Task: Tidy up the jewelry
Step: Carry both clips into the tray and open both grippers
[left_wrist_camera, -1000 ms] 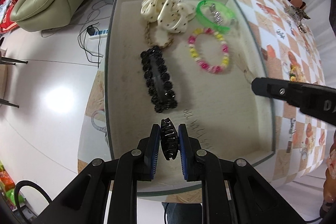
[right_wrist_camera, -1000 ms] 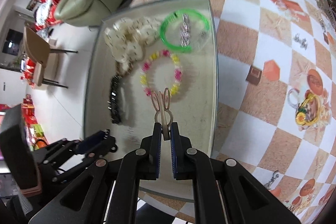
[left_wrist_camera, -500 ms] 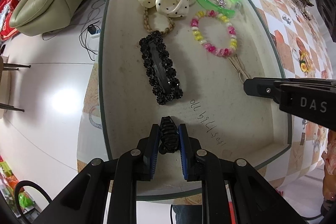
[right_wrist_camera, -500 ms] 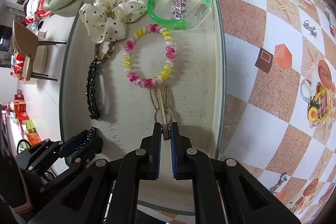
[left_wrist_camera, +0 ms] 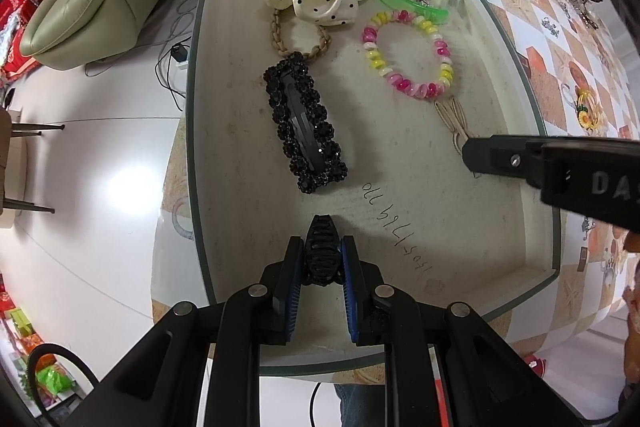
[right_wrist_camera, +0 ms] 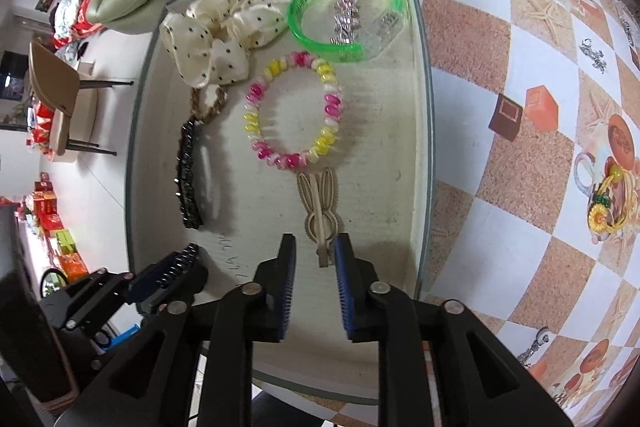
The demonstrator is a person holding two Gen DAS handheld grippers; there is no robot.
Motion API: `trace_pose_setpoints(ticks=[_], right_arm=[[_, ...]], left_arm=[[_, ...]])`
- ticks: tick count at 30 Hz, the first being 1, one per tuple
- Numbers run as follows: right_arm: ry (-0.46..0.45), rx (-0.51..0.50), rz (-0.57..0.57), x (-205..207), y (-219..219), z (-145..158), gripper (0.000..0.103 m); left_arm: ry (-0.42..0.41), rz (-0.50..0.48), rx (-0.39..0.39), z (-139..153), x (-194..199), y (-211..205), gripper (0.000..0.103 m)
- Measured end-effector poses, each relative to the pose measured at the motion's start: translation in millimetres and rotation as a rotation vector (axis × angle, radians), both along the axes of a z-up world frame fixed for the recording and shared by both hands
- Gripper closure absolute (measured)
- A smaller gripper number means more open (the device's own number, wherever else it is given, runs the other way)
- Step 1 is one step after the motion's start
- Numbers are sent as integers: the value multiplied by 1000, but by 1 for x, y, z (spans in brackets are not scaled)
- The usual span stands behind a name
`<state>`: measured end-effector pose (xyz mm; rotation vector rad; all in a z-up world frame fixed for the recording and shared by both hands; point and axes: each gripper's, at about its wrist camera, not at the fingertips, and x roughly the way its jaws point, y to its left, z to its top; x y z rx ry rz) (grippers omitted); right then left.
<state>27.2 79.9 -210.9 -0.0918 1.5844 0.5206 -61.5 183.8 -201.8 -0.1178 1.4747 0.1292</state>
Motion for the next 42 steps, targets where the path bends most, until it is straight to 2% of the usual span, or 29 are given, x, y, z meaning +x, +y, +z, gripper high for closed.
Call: trace_pose_setpoints(ticks=[14, 15, 16, 17, 19, 27, 33, 36, 42], right_arm=[[-82, 103, -74, 4, -23, 62, 67], [-86, 107, -84, 3, -25, 66, 66], [-90, 110, -94, 3, -29, 70, 65], [-92, 112, -102, 2, -33, 73, 64], [-98, 114, -117, 2, -42, 80, 64], [-103, 81, -195, -6, -86, 87, 63], [-103, 55, -277, -12, -128, 91, 38], [-106, 42, -322, -16, -148, 94, 22], [-95, 15, -447, -28, -194, 90, 20]], left_arm=[[-2, -13, 6, 21, 9, -7, 78], [0, -14, 5, 23, 10, -8, 68], [0, -13, 5, 25, 11, -9, 28], [-11, -10, 15, 28, 12, -8, 0], [-52, -19, 46, 36, 11, -13, 0], [-60, -64, 38, 50, 20, -27, 0], [-61, -109, 42, 58, 23, -33, 0], [-79, -139, 63, 65, 26, -41, 0], [-100, -192, 64, 74, 33, -58, 0]])
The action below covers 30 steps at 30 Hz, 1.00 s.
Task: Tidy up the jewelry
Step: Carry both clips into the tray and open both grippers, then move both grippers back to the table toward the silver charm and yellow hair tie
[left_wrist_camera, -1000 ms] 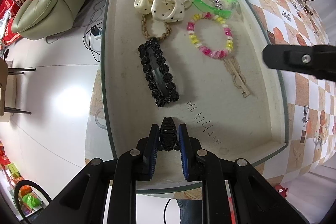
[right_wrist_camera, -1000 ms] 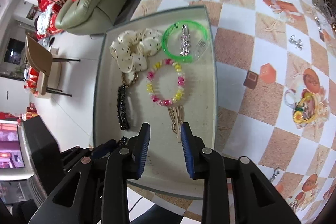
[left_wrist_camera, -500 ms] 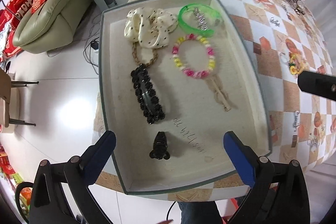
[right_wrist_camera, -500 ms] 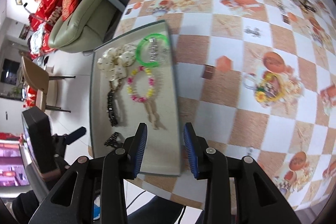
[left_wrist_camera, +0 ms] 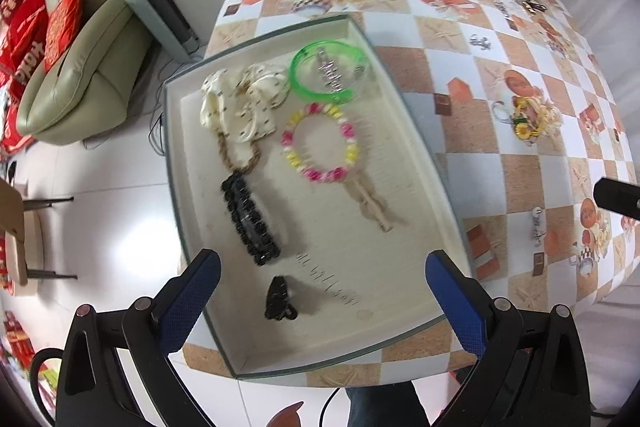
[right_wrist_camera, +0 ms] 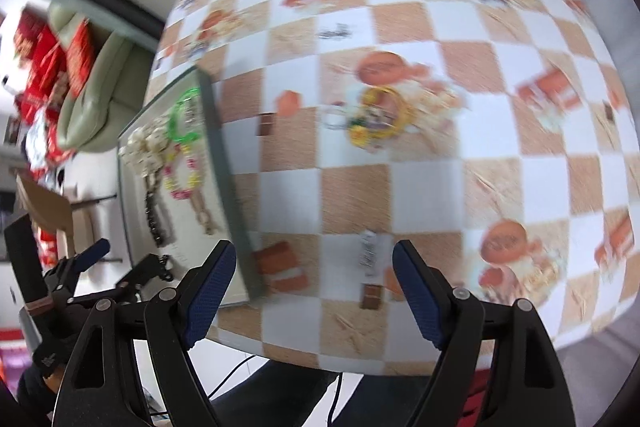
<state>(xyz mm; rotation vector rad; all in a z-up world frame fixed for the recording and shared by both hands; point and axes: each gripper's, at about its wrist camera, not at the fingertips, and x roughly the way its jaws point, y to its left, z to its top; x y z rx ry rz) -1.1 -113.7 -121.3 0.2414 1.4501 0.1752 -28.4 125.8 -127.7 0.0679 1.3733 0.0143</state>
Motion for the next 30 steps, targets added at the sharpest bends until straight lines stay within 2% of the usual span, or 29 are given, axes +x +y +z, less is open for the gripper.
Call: trace_pose_setpoints(ticks=[1, 2, 3, 5, 10, 13, 21, 30], right_arm=[[0, -4, -21, -3, -7, 0, 16], [-2, -8, -31, -5, -11, 0, 2], [-8, -17, -46, -8, -17, 0, 0], [-20, -25, -64, -12, -25, 2, 0], [15, -24, -83, -13, -43, -2, 0], [28, -34, -93, -10, -55, -4, 0], [37, -54, -58, 16, -94, -5, 0], [31, -70, 47, 45, -107, -8, 0]], left_arm=[[-3, -10, 0, 1, 1, -4, 0], [-5, -21, -3, 2, 3, -7, 0], [-6, -28, -7, 3, 3, -9, 0], [-6, -43, -17, 5, 4, -16, 0], [10, -88, -55, 8, 7, -36, 0], [6, -99, -44, 12, 9, -51, 0], [27, -48, -23, 14, 13, -83, 0], [48, 32, 5, 14, 13, -106, 0]])
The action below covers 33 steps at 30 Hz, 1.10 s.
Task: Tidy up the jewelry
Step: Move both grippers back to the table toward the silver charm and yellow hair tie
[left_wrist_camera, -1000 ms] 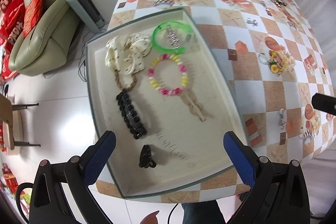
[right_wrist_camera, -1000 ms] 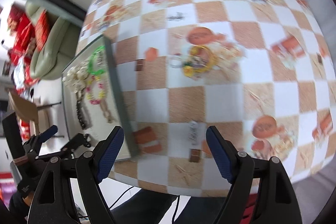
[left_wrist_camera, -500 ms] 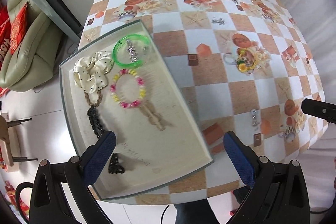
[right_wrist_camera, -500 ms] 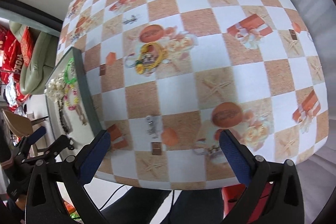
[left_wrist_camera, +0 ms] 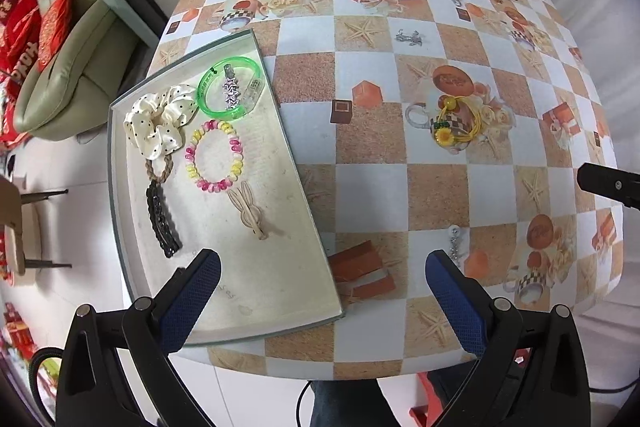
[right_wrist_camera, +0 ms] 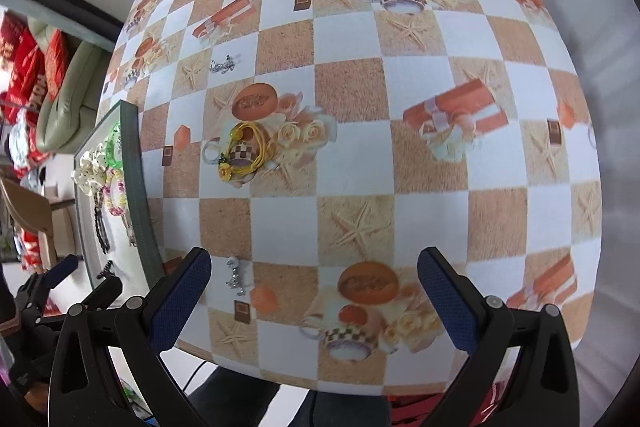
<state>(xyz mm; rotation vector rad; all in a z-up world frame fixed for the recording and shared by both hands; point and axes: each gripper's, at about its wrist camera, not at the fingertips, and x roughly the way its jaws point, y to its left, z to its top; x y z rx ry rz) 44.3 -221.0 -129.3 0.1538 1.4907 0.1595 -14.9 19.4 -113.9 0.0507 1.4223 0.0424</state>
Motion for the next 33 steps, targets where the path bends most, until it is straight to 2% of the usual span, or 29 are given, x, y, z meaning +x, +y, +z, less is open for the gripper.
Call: trace_pose_setpoints(ticks=[7, 17, 28, 29, 30, 33], right_arm=[[-1, 3, 132, 18, 9, -8, 0], [2, 10, 257, 31, 12, -20, 0], [-7, -4, 315, 53, 30, -41, 5], [-9, -5, 324, 55, 33, -43, 6], [-13, -9, 334, 57, 36, -45, 7], [-16, -22, 357, 64, 44, -51, 10]], left_arm=[[16, 36, 3, -6, -11, -30, 0], [35, 92, -19, -26, -31, -74, 0], [34, 110, -29, -58, -32, -87, 0], [31, 109, -27, -60, -31, -88, 7], [33, 106, -25, -63, -30, -88, 10], [36, 113, -34, -71, -28, -88, 10]])
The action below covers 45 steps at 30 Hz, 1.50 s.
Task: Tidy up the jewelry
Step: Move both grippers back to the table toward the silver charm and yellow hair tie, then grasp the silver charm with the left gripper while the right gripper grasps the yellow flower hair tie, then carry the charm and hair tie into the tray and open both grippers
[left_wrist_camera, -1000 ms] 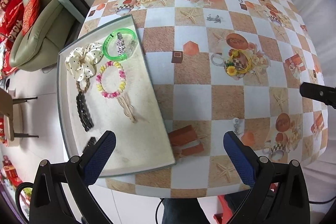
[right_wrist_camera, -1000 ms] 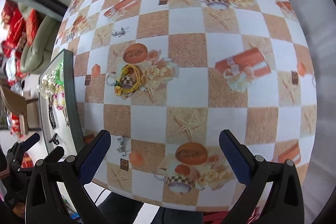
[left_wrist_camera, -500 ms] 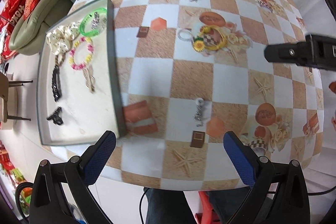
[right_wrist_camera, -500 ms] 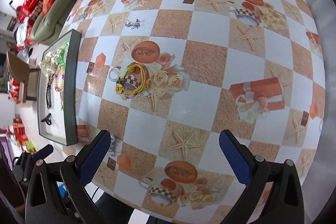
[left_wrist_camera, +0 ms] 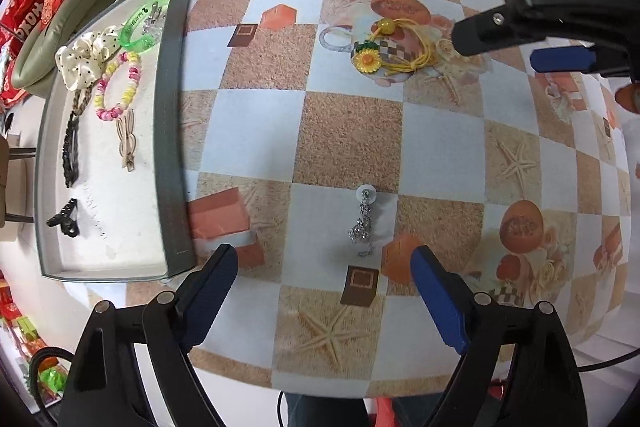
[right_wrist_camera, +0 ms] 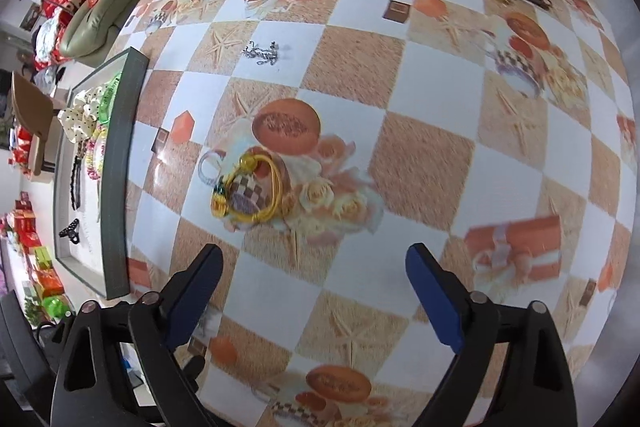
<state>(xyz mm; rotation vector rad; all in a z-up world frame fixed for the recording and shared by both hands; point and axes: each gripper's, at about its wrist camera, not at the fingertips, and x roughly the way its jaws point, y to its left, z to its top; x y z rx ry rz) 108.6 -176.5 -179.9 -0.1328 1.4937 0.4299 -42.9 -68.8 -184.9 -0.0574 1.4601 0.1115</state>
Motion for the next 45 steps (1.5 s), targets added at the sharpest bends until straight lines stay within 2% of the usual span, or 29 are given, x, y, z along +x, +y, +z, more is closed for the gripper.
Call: trace_pose_setpoints(ticks=[4, 9, 11, 13, 16, 18, 21, 23, 24, 25, 26, 27, 28, 32, 45], right_arm=[[-10, -6, 28, 6, 11, -6, 11], [-27, -24, 70, 12, 30, -15, 21], [-36, -42, 91, 14, 37, -21, 28], [-40, -72, 112, 14, 43, -28, 34], [-81, -111, 145, 12, 50, -30, 35], [-98, -135, 163, 9, 53, -30, 38], [-131, -178, 203, 3, 59, -31, 47], [-132, -177, 222, 2, 62, -30, 60], [-132, -177, 225, 1, 63, -30, 63], [-131, -178, 228, 1, 64, -30, 69], [-131, -178, 228, 1, 66, -30, 77], [-130, -174, 225, 2, 67, -29, 83], [-124, -165, 220, 2, 66, -29, 99], [-93, -109, 156, 8, 56, -25, 99], [-47, 32, 3, -4, 1, 14, 101]], left_arm=[[-7, 5, -16, -7, 2, 1, 10], [-8, -4, -10, -20, 5, -8, 11], [3, -9, -11, -26, 7, -11, 25], [-9, -2, -21, -28, 8, -16, 25], [-14, -7, -22, -29, 7, -21, 28], [-17, -13, -30, -29, 6, -24, 33], [-23, -51, -37, -25, 5, -32, 46], [-24, -66, -39, -17, 7, -40, 63], [-24, -70, -40, -16, 8, -43, 69], [-22, -71, -44, -15, 9, -44, 79], [-19, -68, -53, -14, 10, -44, 85], [-18, -63, -65, -13, 11, -43, 85], [-12, -54, -88, -13, 12, -41, 85], [-13, -28, -133, -13, 16, -23, 85], [-68, -25, -206, 30, 14, -4, 85]])
